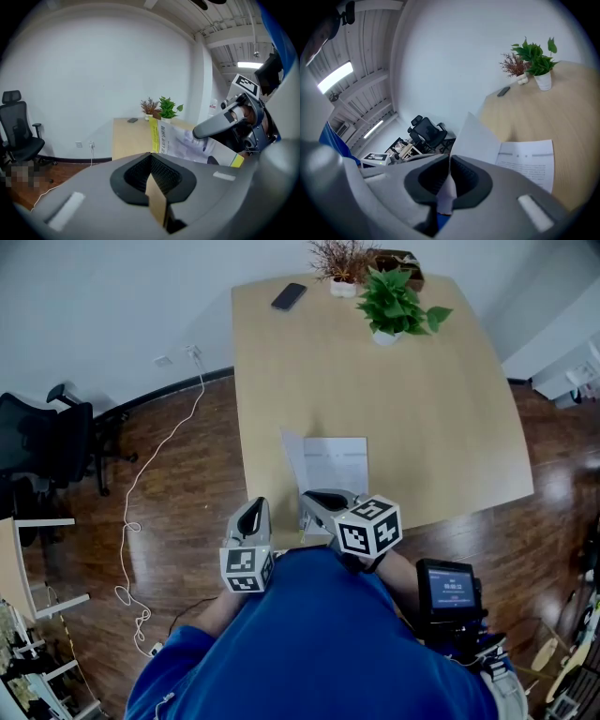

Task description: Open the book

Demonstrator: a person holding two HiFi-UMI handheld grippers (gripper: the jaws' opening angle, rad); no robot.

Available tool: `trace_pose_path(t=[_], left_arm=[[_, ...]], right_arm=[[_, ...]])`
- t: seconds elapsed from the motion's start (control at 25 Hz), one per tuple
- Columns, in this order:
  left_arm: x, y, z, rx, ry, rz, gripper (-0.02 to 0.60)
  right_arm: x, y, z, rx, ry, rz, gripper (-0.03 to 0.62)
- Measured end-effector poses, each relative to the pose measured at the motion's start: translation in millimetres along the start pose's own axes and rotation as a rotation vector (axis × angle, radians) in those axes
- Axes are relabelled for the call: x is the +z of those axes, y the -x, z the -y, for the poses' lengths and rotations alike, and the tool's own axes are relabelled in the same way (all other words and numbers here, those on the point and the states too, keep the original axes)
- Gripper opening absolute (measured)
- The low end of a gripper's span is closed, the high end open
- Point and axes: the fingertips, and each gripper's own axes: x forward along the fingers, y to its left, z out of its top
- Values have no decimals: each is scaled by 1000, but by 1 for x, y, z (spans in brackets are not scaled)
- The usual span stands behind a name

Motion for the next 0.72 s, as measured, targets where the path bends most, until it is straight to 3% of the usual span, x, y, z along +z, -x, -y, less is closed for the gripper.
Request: trace_pose_path(t=[0.72], left_arm=[[-14,6,-66,-38,-2,-19,6]], right_arm=[[-1,-70,-39,-37,32,-43,28]])
